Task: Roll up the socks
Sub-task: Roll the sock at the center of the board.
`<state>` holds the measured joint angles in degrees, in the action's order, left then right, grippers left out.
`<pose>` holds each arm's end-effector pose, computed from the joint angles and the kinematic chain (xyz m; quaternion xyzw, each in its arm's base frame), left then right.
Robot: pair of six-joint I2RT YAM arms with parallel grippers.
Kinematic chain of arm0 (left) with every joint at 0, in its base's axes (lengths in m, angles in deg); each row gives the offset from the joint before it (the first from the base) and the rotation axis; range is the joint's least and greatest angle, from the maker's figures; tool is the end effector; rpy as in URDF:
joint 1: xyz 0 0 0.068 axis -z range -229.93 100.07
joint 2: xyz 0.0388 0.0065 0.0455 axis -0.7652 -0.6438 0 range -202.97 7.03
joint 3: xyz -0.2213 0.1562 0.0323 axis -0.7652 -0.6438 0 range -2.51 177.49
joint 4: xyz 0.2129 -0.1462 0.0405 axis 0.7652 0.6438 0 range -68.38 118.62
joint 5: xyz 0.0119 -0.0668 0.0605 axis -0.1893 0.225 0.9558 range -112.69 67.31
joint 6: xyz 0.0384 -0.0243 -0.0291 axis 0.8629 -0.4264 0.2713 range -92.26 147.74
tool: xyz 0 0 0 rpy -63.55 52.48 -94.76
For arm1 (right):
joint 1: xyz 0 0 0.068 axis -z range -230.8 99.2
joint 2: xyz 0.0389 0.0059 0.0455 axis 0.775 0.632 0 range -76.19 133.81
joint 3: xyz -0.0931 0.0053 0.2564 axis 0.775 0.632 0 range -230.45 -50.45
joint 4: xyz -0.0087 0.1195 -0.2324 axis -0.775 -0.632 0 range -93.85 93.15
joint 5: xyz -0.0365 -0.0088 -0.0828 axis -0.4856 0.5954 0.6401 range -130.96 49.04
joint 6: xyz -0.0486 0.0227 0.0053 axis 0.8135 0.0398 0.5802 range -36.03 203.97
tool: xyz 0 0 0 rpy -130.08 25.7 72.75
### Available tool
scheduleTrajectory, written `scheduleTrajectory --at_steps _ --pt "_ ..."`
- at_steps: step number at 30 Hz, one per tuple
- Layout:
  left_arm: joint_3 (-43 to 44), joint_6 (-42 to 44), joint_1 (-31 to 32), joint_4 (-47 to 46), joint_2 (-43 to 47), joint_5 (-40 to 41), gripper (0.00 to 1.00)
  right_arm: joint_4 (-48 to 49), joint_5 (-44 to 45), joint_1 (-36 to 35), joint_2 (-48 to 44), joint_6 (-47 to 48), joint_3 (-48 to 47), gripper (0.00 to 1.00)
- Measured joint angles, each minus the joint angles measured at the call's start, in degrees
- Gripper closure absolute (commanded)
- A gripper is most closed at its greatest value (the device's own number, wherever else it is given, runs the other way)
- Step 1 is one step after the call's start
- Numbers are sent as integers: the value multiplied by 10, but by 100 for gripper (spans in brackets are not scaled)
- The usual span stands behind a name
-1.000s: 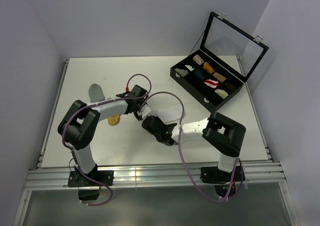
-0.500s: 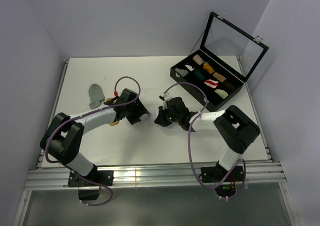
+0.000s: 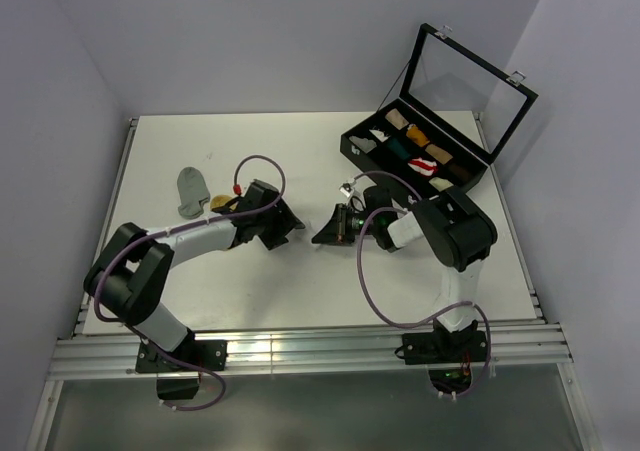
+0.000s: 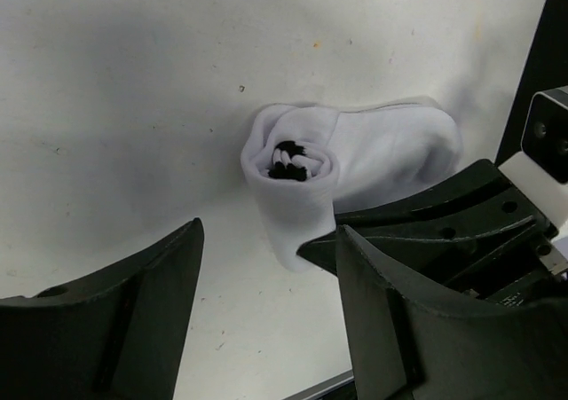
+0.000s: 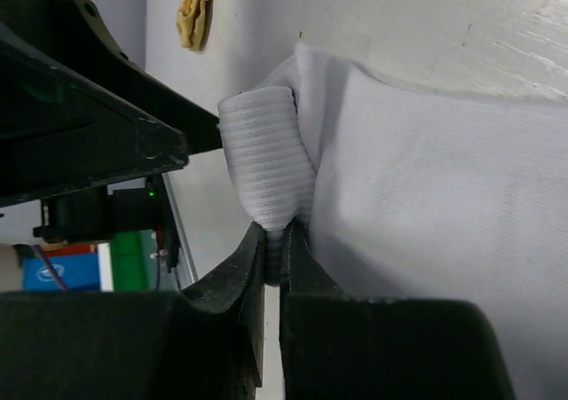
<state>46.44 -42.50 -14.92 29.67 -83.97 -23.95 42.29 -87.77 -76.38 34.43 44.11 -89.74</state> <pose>0.2592 -0.1825 0.1739 -0.2809 0.8970 -0.2774 0.1989 0.2879 0.1665 0.0952 -0.0906 0.8211 0.5323 0.1852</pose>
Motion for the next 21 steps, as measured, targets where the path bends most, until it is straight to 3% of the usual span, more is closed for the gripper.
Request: scheduleTrajectory --at_steps 7,21 --pt "3 -1 5 -5 -33 0 38 39 -42 16 33 -57 -1 100" --pt "49 24 5 -15 -89 -4 45 36 -52 22 41 -79 -6 100"
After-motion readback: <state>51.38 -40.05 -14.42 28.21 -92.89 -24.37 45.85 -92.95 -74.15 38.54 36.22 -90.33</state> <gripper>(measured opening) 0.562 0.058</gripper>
